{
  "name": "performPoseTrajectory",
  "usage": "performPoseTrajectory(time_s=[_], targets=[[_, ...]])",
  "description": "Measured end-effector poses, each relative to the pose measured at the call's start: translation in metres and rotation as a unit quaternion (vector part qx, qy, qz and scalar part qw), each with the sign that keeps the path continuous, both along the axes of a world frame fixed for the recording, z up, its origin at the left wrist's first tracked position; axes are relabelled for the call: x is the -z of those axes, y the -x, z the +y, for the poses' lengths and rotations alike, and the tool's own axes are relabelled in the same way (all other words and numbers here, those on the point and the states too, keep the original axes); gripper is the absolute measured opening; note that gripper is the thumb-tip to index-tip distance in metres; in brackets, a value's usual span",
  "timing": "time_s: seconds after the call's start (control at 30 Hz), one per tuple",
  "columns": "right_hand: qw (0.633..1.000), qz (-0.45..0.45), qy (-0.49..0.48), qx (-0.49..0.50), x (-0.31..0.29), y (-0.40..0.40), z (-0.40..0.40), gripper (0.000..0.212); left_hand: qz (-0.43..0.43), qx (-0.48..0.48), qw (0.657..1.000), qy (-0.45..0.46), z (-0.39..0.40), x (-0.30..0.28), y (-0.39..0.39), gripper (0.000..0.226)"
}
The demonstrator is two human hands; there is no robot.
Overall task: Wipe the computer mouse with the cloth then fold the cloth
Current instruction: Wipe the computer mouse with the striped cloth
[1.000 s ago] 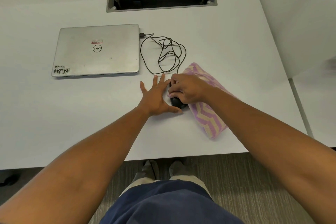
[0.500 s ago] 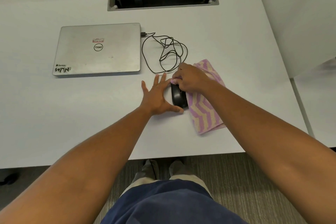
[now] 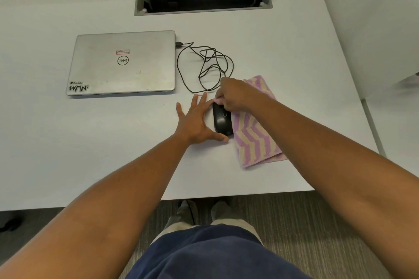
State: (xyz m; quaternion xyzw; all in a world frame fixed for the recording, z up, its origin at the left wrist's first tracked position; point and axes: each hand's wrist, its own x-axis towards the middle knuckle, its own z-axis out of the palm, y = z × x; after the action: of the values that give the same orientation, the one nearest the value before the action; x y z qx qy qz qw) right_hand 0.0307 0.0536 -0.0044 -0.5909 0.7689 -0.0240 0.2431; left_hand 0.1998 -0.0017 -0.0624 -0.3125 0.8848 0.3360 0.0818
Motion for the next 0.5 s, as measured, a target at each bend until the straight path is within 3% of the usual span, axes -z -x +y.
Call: performPoseTrajectory(time_s=[0.1, 0.23, 0.4, 0.5], targets=[[0.996, -0.058, -0.04, -0.055, -0.006, -0.002, 0.002, 0.024, 0.01, -0.001, 1.0, -0.007, 0.0, 0.0, 0.0, 0.133], [0.982, -0.049, -0.102, -0.151, -0.014, -0.008, -0.003, 0.023, 0.013, -0.001, 1.0, -0.006, -0.001, -0.001, 0.0, 0.128], [0.998, -0.025, -0.043, -0.034, -0.002, -0.007, -0.004, 0.029, 0.012, 0.001, 1.0, -0.006, 0.0, -0.002, 0.0, 0.135], [0.998, 0.022, -0.03, -0.049, 0.005, -0.015, -0.003, 0.022, 0.002, 0.003, 1.0, -0.002, 0.0, -0.002, 0.0, 0.136]])
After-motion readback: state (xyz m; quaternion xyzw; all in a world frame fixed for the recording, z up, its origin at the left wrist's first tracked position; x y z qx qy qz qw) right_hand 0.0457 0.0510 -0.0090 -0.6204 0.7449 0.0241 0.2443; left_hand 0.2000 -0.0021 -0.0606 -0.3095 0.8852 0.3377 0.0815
